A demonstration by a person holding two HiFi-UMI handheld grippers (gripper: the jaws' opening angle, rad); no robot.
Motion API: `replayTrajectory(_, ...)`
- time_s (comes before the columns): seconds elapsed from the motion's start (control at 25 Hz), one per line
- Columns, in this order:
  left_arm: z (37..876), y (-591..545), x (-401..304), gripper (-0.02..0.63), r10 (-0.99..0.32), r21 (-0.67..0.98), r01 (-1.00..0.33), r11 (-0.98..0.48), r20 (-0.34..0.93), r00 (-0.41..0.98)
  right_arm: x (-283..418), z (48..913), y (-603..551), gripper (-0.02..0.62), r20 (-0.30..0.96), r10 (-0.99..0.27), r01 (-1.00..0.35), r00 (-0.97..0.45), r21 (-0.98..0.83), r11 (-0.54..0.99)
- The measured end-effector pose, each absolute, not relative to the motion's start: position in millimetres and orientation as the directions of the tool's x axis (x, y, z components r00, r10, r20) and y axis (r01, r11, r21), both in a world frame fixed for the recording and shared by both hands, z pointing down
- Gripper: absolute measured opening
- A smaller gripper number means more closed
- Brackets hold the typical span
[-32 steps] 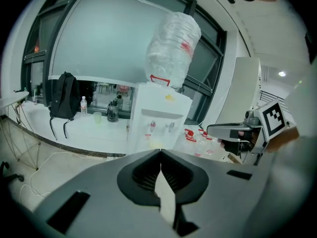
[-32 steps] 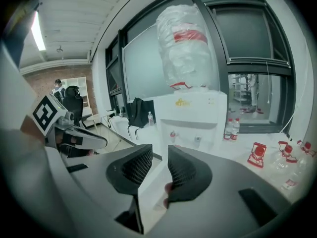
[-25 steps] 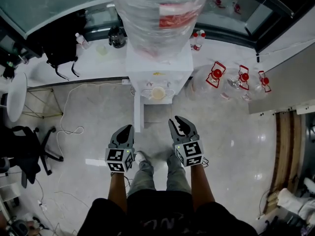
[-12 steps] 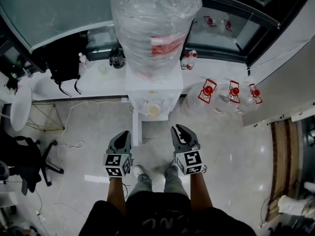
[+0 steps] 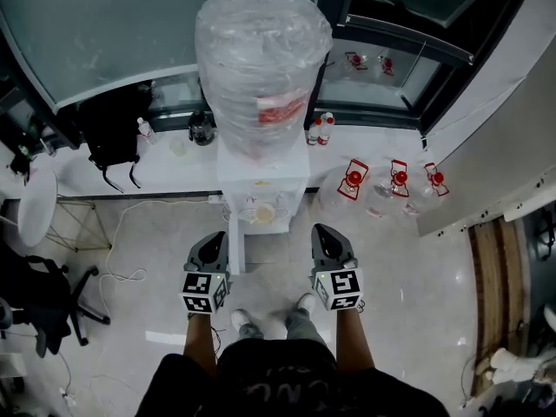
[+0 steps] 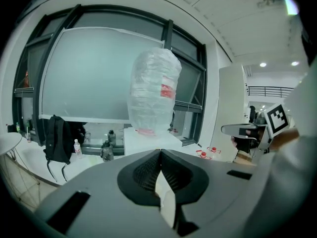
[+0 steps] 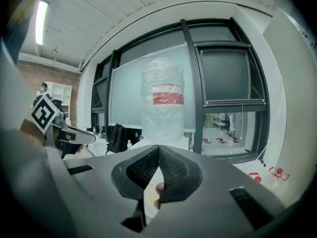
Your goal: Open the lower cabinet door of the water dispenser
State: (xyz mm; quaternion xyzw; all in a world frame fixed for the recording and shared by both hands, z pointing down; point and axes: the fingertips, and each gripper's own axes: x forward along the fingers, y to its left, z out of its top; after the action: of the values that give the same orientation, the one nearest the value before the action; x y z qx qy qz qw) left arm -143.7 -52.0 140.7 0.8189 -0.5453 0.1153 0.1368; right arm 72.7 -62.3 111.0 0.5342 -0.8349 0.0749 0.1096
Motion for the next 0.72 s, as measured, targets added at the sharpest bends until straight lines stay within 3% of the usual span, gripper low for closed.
replayTrajectory(0.72,77,-49,-160,0.009,-0.881,0.044,-0.907,-0.418,0.222,0.417,71,67,-46,0.013,0.177,-0.921,-0.927,-0.347,0.082,0.366)
